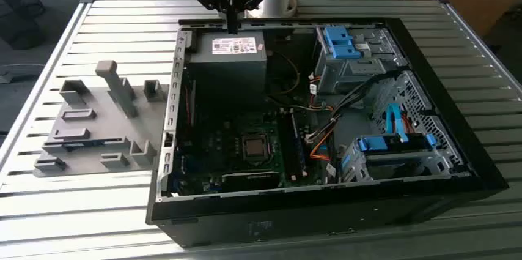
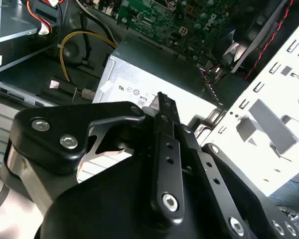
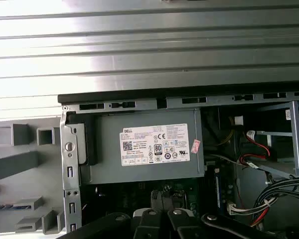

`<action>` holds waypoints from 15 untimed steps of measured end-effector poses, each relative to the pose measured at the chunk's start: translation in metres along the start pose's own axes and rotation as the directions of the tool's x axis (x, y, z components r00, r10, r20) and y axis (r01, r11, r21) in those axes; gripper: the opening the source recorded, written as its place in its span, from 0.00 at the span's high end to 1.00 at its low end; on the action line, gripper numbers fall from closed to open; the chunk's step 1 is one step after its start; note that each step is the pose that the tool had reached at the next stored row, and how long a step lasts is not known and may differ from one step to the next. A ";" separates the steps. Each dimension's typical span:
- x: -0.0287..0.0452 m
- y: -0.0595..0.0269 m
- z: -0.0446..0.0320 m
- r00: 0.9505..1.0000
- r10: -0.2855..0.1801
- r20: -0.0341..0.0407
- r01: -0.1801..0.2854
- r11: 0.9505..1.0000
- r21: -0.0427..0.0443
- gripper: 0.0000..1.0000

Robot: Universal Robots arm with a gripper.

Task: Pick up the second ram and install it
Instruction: 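Reach for the second ram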

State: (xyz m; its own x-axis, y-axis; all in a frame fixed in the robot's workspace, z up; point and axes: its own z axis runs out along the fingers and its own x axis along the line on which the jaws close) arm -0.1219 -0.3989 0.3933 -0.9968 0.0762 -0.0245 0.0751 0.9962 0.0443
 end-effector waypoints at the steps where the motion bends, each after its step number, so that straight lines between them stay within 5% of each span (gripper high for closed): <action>1: 0.0000 0.0000 0.0000 1.000 0.000 0.000 0.000 1.000 0.000 0.89; 15: 0.0022 -0.0002 0.0000 1.000 0.000 0.000 0.000 1.000 0.000 0.89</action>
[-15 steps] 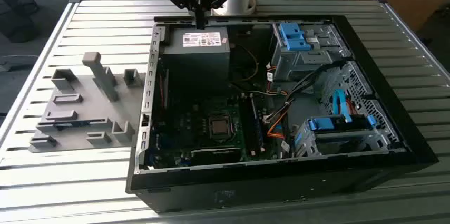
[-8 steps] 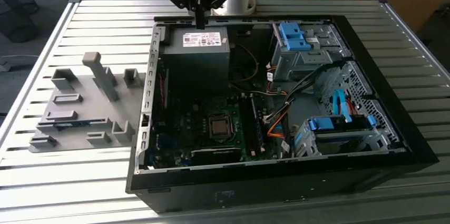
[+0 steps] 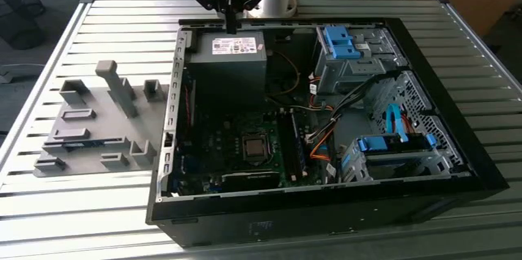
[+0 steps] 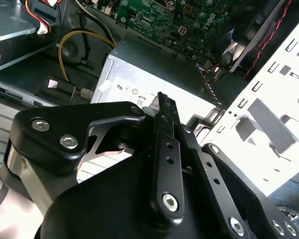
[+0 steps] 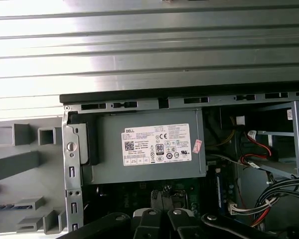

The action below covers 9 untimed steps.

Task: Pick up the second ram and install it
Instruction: 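Reach for the second ram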

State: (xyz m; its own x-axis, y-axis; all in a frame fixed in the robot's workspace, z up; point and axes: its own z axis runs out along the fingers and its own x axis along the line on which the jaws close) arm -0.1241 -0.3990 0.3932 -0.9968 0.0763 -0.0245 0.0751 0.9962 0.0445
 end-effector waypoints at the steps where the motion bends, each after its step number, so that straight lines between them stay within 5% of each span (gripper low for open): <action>1: 0.0007 -0.0001 0.0000 1.000 0.000 0.000 0.000 1.000 0.000 0.89; 9: 0.0052 -0.0004 0.0003 1.000 0.000 0.000 0.000 1.000 0.000 0.89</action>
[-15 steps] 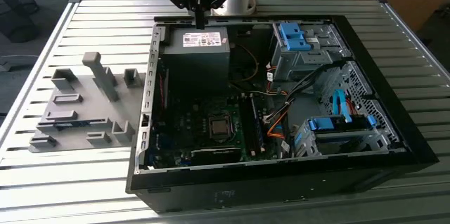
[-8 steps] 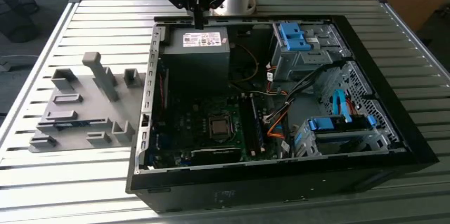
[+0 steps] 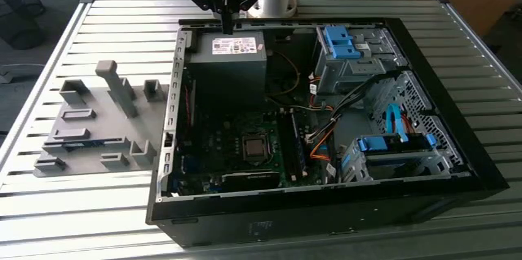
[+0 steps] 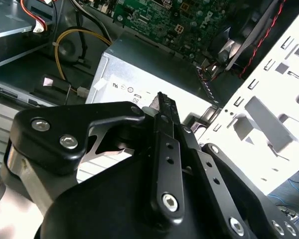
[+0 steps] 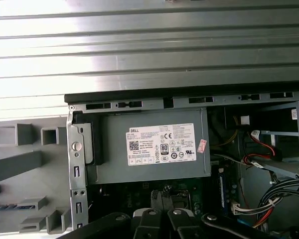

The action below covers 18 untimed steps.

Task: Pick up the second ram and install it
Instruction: 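Reach for the second ram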

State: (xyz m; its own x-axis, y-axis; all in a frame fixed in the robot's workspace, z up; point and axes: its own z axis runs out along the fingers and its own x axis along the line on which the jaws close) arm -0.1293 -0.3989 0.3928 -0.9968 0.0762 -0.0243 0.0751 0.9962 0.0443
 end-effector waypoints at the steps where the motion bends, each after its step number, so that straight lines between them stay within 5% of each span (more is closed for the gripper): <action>1: 0.0003 0.0000 0.0001 1.000 0.000 0.000 0.000 1.000 0.000 0.89; 18: 0.0063 -0.0006 0.0016 1.000 0.000 -0.005 0.000 1.000 0.000 0.89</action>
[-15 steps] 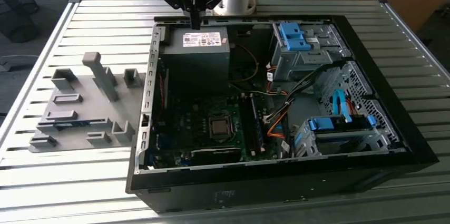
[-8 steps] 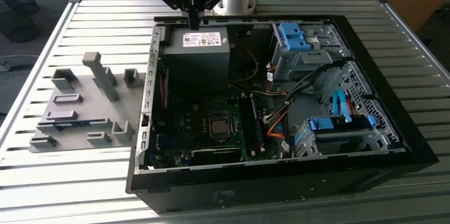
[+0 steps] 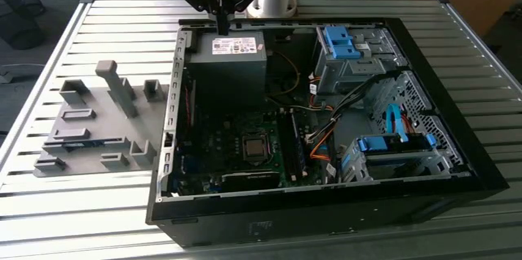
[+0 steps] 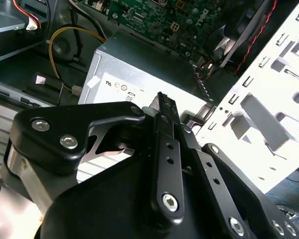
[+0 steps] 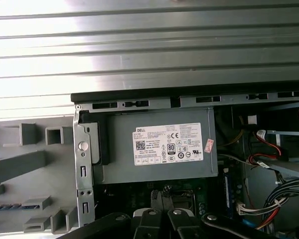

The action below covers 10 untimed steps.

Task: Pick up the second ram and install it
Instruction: 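Reach for the second ram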

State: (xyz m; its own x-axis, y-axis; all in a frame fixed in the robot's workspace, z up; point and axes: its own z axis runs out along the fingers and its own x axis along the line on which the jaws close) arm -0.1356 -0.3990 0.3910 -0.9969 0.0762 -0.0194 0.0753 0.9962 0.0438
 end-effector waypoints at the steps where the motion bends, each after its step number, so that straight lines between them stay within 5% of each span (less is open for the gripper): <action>1: 0.0004 0.0000 0.0002 1.000 0.000 0.000 0.000 1.000 0.000 0.89; 10: 0.0036 -0.0003 0.0011 1.000 0.000 -0.004 0.000 1.000 0.000 0.89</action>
State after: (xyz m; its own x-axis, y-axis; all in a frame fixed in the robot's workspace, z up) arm -0.1392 -0.3989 0.3898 -0.9970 0.0762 -0.0155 0.0755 0.9962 0.0436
